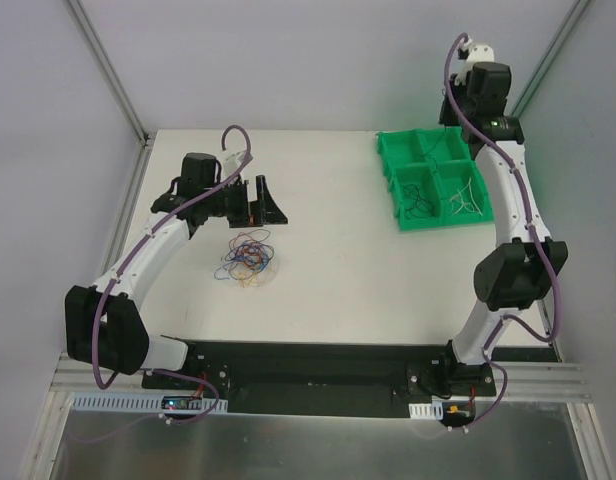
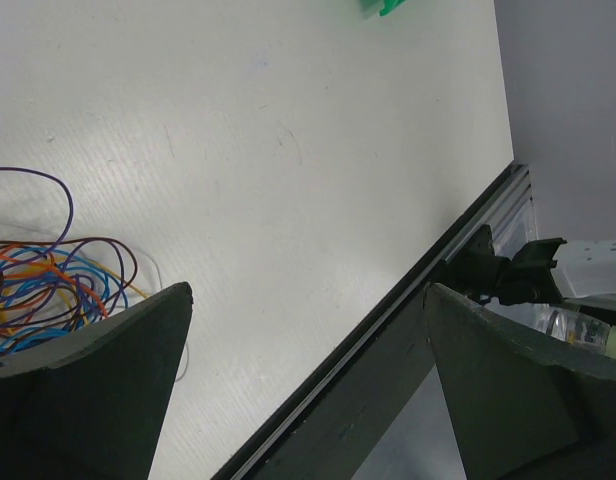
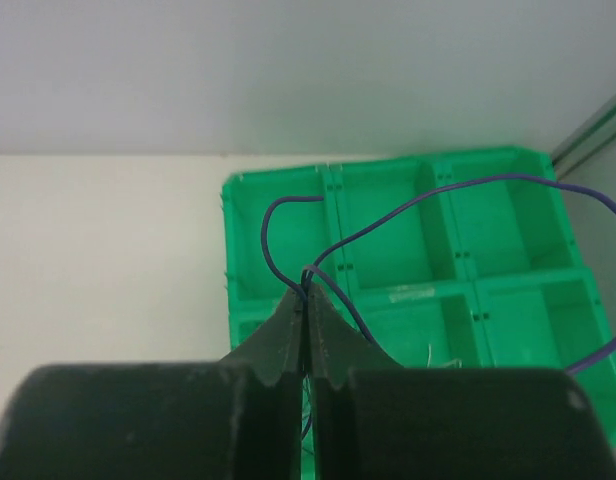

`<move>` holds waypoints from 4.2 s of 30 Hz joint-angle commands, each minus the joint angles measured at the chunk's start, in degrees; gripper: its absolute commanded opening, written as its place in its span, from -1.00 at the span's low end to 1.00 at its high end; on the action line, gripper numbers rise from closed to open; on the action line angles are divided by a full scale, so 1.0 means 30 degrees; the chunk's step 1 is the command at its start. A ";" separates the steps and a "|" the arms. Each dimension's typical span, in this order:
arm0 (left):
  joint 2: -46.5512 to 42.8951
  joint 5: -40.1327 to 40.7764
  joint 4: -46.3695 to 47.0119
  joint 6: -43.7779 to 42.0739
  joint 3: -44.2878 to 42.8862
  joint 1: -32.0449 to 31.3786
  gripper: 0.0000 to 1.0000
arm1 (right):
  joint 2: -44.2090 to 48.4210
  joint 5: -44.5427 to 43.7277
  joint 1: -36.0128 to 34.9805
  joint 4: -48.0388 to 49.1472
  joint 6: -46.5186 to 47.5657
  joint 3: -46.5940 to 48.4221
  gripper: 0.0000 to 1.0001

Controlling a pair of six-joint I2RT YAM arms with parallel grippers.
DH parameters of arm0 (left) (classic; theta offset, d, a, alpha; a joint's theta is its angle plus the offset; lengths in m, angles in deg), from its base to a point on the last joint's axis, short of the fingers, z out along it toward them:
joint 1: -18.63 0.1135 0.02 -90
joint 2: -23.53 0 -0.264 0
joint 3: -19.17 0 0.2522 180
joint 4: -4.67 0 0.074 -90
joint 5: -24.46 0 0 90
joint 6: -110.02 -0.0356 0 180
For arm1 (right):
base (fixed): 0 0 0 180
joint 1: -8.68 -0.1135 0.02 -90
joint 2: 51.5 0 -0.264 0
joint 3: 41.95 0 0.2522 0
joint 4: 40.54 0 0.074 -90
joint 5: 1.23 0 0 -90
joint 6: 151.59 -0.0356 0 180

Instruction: Untangle the cables

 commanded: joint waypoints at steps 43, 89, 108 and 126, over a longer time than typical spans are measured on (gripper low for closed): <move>-0.3322 0.6498 -0.2109 0.6334 0.4366 0.1650 0.94 | -0.8601 -0.0737 -0.0699 -0.5924 -0.1735 -0.0944 -1.00; 0.4327 0.4509 0.1609 0.5190 0.3574 -0.3535 -0.31 | 0.6218 0.8170 -1.1510 0.8545 -0.9643 -2.1208 0.32; 0.3648 0.4304 0.0909 0.3697 0.1880 -0.3563 0.55 | 0.3147 0.7083 -1.3004 1.1915 -1.1812 -2.2213 -0.50; 0.8660 0.6119 0.1612 0.5660 0.0821 -0.2864 0.60 | 1.4974 0.1905 -1.2975 0.3459 -0.8010 -2.1868 -0.99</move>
